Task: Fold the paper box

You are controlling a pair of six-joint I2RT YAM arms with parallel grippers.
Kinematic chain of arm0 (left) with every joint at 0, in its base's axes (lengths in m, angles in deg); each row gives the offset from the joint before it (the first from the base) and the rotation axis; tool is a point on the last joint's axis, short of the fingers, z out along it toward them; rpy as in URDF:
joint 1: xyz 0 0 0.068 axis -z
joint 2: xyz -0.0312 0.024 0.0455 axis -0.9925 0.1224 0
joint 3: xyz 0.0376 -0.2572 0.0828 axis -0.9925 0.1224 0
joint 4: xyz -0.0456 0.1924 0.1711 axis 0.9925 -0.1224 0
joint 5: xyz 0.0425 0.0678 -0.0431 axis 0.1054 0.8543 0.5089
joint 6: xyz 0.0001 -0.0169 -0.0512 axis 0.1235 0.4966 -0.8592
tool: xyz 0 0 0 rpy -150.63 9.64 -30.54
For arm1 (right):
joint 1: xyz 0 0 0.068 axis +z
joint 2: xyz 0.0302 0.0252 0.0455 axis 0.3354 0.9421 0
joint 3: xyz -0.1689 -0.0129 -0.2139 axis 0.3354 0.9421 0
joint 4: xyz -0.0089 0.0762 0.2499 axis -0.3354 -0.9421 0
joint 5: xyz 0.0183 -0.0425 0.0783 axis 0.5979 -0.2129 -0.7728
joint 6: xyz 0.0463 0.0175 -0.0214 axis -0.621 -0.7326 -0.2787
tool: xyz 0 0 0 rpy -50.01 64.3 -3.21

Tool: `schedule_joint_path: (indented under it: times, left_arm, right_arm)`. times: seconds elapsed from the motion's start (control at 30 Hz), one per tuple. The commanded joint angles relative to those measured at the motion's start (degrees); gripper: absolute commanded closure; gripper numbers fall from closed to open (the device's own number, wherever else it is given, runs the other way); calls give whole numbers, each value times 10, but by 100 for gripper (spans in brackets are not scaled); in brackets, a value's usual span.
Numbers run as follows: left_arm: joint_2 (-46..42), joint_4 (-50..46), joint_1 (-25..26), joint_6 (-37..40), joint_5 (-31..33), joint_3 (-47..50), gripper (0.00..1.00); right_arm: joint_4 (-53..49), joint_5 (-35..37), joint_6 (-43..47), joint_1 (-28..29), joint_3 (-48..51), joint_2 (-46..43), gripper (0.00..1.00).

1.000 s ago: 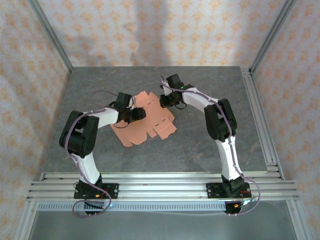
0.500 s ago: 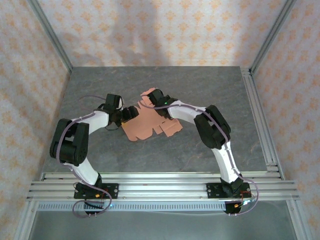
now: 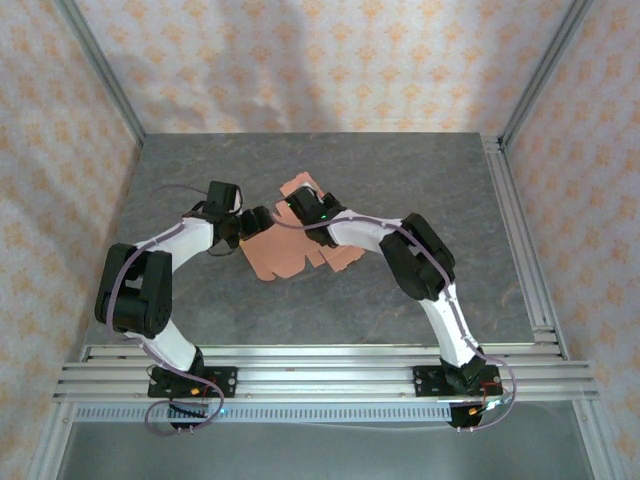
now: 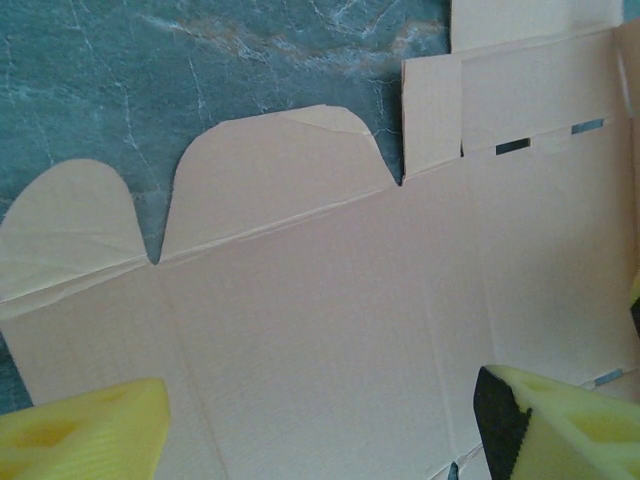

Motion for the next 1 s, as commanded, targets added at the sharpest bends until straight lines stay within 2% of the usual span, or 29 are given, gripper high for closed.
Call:
schedule_joint_path:
  times: [0.0,0.13,0.23,0.3,0.4,0.5,0.67,0.77,0.87,0.97]
  left_arm:
    - [-24,17,-3,-20,-18,4,19]
    - [-17,76,-3,-57,-42,22,19]
    - [-18,95,-3,-65,-38,31,19]
    - [-16,90,-3,-60,-35,30,19]
    - [-10,72,-3,-49,-35,19,19]
    - [-9,64,-3,-45,-38,11,19]
    - [-6,61,-3,-50,-26,3,19]
    - [-3,54,-2,-48,-21,-3,19]
    - [-3,48,-1,-44,-17,-5,19]
    - [0,47,0,-44,-17,-5,19]
  right_arm:
    - [-33,-114,-70,-33,26,-62,99]
    - [-48,-253,-113,-79,52,-89,96]
    - [-58,-314,-131,-105,56,-94,99]
    - [-57,-321,-135,-111,56,-94,100]
    - [-52,-279,-126,-109,56,-90,100]
    - [-28,-203,-98,-95,66,-82,100]
    - [30,-48,15,-44,87,-61,100]
    - [70,18,60,-24,101,-51,100]
    - [109,65,96,-12,112,-41,100]
    - [106,42,64,-15,113,-50,100]
